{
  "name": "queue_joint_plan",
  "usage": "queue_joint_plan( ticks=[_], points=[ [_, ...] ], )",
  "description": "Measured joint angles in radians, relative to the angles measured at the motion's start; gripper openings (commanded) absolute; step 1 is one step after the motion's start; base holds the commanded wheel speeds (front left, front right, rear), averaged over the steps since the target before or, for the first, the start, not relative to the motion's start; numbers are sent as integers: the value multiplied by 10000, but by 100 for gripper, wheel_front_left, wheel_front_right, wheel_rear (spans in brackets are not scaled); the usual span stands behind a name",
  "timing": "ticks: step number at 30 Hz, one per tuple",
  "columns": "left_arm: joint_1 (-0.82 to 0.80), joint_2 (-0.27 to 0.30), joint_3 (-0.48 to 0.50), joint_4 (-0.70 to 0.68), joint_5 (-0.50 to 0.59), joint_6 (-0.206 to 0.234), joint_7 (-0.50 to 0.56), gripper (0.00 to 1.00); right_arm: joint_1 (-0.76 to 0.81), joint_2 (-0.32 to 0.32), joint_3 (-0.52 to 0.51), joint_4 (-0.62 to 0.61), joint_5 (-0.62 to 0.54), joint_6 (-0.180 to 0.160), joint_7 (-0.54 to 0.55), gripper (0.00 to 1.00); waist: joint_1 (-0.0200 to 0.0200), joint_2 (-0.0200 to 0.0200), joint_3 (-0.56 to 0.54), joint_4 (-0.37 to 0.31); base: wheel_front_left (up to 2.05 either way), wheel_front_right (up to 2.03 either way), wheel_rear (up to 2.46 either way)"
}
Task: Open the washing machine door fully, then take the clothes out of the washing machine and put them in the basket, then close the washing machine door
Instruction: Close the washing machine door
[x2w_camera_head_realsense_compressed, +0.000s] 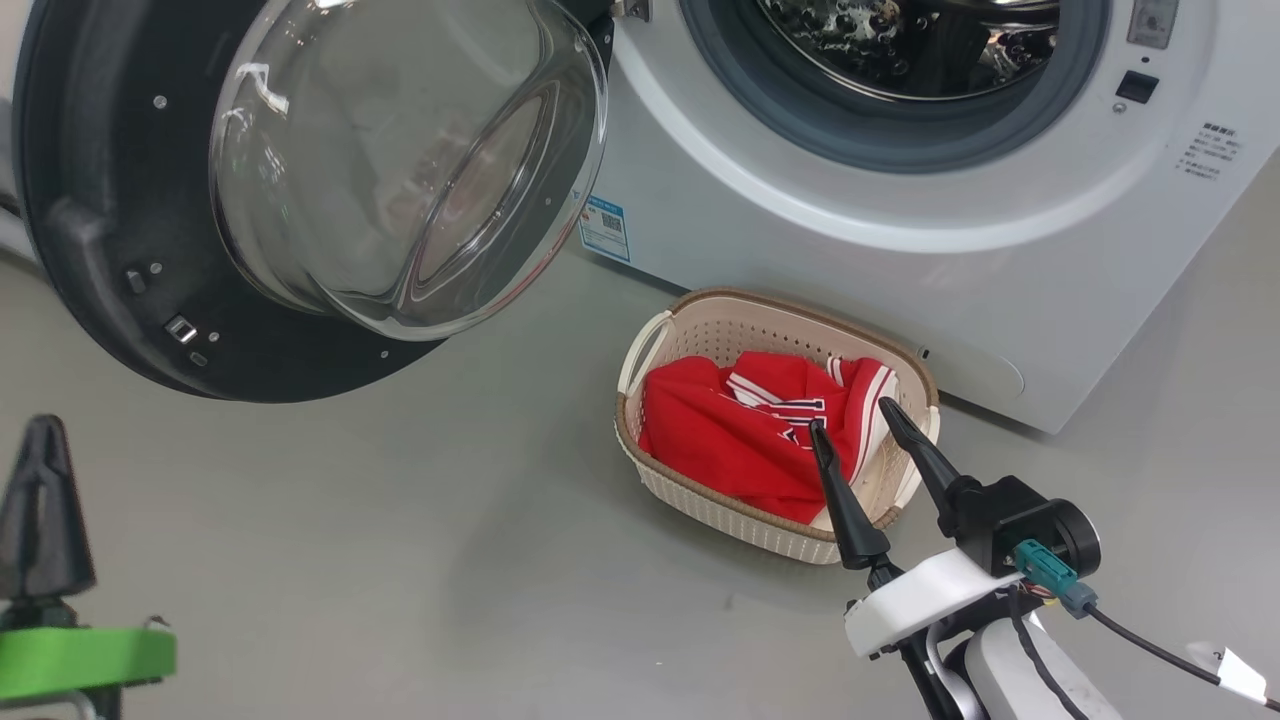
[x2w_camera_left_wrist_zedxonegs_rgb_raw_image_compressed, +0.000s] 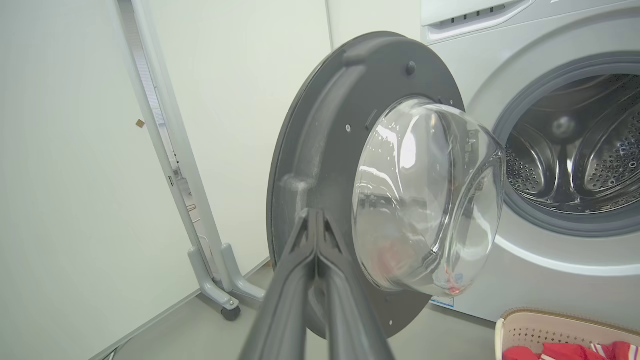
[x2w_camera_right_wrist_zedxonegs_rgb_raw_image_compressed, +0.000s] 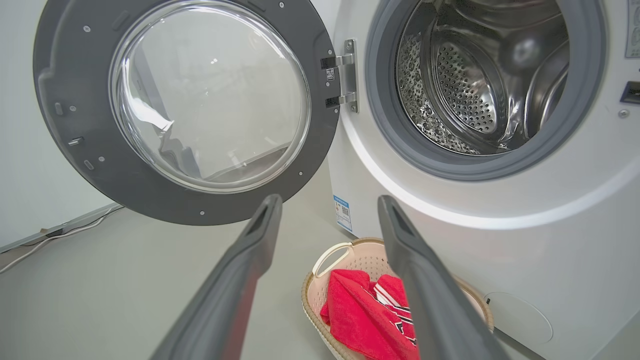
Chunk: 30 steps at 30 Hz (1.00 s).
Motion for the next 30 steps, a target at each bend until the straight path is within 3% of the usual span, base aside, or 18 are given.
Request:
queue_joint_plan(
  ticks=[15,20,25,30],
  points=[
    [-2843,2374,2163,249,-1475,-236,343,0,-320,-370,199,-12,-522,-12,0,100,1,0,959,-537,0,0,0],
    [-3602,2625,2869,1193,-2569,-259,871,0,-476,-370,265,-17,-585,-8,0,100,0,0,1149,-876,0,0,0],
    [-3975,3384,3448,2243,-2669,-259,1308,0,-518,-366,313,-19,-598,0,0,100,1,0,1320,-1203,0,0,0],
    [-4567,3432,3996,3576,-3662,-184,2046,0,-729,-364,343,-81,-616,0,0,100,0,0,1493,-1529,0,0,0]
  ],
)
